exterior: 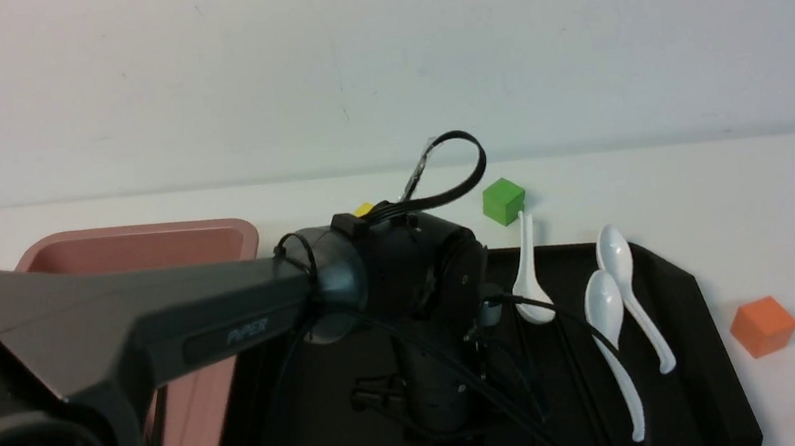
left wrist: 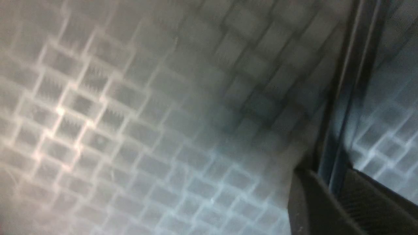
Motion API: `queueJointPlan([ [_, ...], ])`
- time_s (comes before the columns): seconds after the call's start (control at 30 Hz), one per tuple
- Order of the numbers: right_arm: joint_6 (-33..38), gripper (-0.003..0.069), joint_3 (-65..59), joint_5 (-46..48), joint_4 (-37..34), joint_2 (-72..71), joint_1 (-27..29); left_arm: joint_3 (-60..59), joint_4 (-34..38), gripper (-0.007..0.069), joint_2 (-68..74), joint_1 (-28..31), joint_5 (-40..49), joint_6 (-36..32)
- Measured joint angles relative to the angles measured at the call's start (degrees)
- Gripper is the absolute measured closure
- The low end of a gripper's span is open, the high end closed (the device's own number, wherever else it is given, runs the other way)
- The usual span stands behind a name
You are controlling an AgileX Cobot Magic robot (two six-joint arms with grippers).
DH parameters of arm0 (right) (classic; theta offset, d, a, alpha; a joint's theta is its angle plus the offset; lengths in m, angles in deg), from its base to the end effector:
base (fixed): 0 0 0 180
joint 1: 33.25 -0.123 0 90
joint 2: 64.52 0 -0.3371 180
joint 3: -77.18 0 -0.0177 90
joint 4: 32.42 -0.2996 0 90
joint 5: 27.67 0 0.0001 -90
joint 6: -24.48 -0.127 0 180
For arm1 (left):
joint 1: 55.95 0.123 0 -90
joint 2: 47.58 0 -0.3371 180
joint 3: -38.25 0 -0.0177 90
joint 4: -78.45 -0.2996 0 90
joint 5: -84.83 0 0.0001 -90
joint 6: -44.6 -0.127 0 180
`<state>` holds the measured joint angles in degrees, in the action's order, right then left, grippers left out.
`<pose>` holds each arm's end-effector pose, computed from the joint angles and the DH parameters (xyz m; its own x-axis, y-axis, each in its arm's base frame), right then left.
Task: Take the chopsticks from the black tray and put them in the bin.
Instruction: Use the left arm to grab a pair of chopsticks, then use the left arm to put the chopsticks into the lunch box
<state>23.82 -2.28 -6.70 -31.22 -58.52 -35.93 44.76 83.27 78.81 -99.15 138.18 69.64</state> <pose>0.0837 0.0030 0.1636 -0.2821 -0.0213 -0.9591 -0.0418 0.9991 -0.0098 0.3467 -0.3373 0.1346 -0.9621 0.2625 -0.0743 0.2698 0.9560 -0.1151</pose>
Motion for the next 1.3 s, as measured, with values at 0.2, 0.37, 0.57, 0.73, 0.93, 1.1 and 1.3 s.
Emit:
queueJointPlan([
  [0.2, 0.00, 0.0419, 0.00, 0.00, 0.00, 0.00, 0.00, -0.83, -0.09, 0.0532, -5.90, 0.00, 2.45, 3.45],
  [0.37, 0.00, 0.0419, 0.00, 0.00, 0.00, 0.00, 0.00, -0.83, -3.24, 0.0532, -18.58, 4.85, 7.34, 5.75],
  [0.57, 0.00, 0.0419, 0.00, 0.00, 0.00, 0.00, 0.00, -2.65, -5.69, 0.0532, -27.93, 20.98, 14.65, 3.43],
  [0.73, 0.00, 0.0419, 0.00, 0.00, 0.00, 0.00, 0.00, -9.70, -5.75, 0.0533, -29.32, 32.53, 13.06, 1.02],
  [0.93, 0.00, 0.0419, 0.00, 0.00, 0.00, 0.00, 0.00, -19.96, -4.82, 0.0533, -29.27, 37.75, 3.46, 0.78],
  [1.1, 0.00, 0.0419, 0.00, 0.00, 0.00, 0.00, 0.00, -24.13, -4.82, 0.0512, -29.27, 37.81, -3.24, 2.52],
  [1.3, 0.00, 0.0419, 0.00, 0.00, 0.00, 0.00, 0.00, -24.52, -4.82, 0.0369, -29.23, 37.81, -3.59, 3.86],
])
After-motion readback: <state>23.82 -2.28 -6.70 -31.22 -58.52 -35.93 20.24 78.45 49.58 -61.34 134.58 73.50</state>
